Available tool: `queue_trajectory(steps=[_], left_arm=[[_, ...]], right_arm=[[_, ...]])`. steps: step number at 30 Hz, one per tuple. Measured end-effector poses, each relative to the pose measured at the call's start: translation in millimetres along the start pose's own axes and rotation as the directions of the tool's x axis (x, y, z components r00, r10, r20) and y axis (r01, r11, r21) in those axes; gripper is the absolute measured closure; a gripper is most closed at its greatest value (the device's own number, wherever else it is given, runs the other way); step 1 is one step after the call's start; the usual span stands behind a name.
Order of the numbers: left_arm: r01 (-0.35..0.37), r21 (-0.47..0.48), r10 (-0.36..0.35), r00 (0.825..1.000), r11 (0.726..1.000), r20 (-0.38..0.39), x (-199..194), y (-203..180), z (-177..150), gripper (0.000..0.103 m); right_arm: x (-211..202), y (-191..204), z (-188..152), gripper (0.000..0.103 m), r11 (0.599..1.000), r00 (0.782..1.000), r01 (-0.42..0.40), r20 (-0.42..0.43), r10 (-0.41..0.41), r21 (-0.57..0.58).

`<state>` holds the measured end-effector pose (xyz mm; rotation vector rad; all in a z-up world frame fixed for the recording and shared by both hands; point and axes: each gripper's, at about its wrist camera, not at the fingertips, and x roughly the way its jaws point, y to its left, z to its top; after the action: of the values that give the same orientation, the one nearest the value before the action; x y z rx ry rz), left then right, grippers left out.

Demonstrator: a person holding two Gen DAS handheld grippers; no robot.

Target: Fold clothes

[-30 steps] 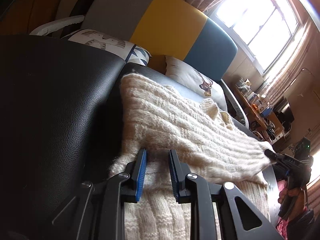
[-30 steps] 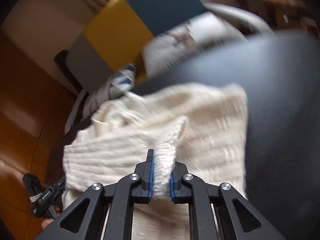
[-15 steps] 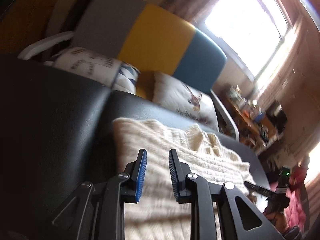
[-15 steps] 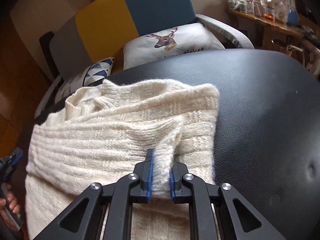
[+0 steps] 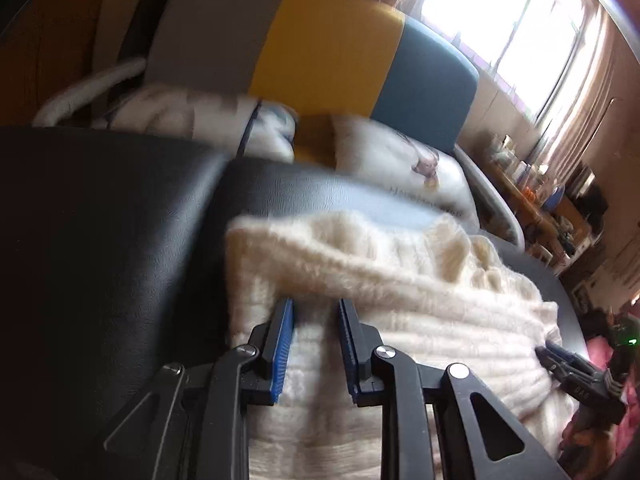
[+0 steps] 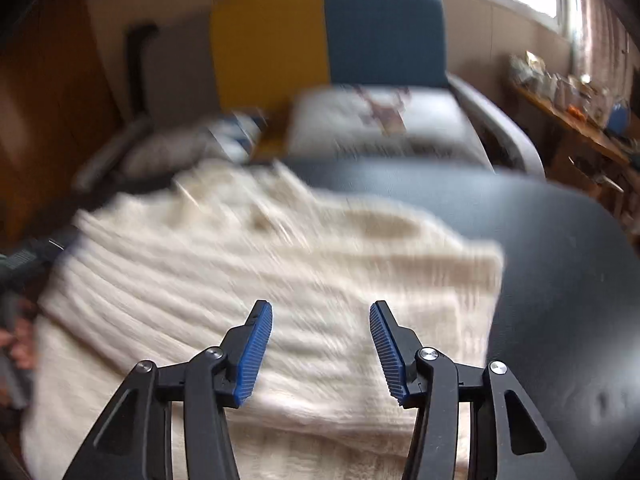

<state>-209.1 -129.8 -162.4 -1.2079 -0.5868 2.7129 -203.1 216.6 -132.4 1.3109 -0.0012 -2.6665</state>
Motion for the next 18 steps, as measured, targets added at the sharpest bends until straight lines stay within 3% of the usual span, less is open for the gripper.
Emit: queue_trajectory(steps=[2, 5, 9, 10, 12, 16, 18], left_arm=[[0.049, -0.055, -0.05, 0.999, 0.997, -0.003, 1.2, 10.9, 1.2, 0.079], [0.046, -0.051, -0.046, 0.999, 0.998, -0.011, 2.8, 9.9, 2.4, 0.079], [-0.015, -0.021, 0.014, 0.999, 1.0, -0.043, -15.0, -7.3, 5.8, 0.079], [0.009, -0.037, -0.01, 0.999, 0.999, -0.037, -26.5, -6.5, 1.7, 0.078], [0.051, -0.063, -0.053, 0.998, 0.997, -0.021, -48.8, -3.3, -8.8, 0.077], [0.072, -0.112, -0.077, 0.996, 0.991, -0.044, -86.9, 16.4, -47.8, 0.076], [0.068, -0.129, -0.076, 0.995, 0.989, -0.057, -104.1, 26.0, -70.3, 0.076]], right_arm=[[1.8, -5.4, -13.7, 0.05, 1.0, 0.999, -0.009, 0.053, 0.008, 0.027], [0.4, -7.2, -15.8, 0.05, 0.999, 0.998, -0.018, 0.058, 0.016, 0.04], [-1.7, -7.1, -14.8, 0.047, 0.999, 0.998, -0.025, 0.06, 0.022, 0.04], [-4.0, -7.9, -14.3, 0.046, 0.999, 0.998, -0.031, 0.056, 0.029, 0.039], [-16.7, -13.0, -15.4, 0.042, 0.995, 0.997, -0.072, 0.045, 0.069, 0.064], [-57.3, -37.2, -34.0, 0.02, 0.969, 0.981, -0.188, 0.078, 0.178, 0.161], [-76.0, -58.8, -58.1, 0.019, 0.937, 0.968, -0.252, 0.081, 0.239, 0.241]])
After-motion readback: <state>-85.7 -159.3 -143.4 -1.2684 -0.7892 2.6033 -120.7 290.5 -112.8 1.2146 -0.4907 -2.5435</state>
